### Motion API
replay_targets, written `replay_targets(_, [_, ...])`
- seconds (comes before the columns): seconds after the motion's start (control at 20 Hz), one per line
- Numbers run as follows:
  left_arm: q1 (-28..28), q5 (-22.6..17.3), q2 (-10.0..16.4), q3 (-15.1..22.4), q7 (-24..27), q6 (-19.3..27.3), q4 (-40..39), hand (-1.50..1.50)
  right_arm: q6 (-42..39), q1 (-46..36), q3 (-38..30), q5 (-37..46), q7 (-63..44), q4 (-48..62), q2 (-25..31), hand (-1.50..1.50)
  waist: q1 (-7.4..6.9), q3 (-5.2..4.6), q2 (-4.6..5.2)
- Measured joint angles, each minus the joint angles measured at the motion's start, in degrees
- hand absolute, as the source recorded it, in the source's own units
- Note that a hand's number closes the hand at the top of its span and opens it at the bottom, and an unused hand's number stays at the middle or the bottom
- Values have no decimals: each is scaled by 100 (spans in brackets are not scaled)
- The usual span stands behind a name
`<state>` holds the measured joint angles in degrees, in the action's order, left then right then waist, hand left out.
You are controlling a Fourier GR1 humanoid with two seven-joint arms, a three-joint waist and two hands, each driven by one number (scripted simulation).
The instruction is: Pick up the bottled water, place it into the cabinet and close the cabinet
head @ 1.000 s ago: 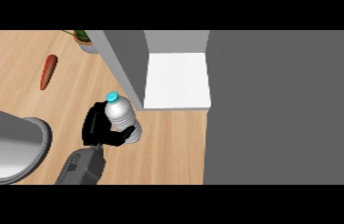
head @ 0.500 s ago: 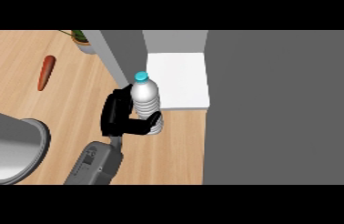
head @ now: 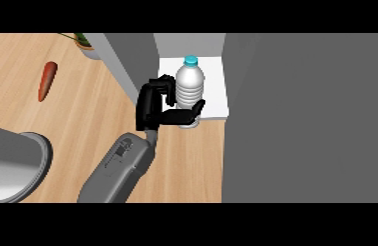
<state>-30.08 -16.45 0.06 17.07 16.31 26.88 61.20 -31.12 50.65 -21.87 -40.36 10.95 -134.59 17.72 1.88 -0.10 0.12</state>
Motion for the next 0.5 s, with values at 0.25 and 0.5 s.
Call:
replay_targets(0.25, [-646,-74,-4,-65,-192,215,-711,150,104,-152,-83,-98,-110,21,207,-150,-7,0,16])
replay_targets(0.5, [-1281,-394,-4,-151,-82,305,-1533,150,142,-276,-31,-180,-164,50,210,-150,58,-1,31])
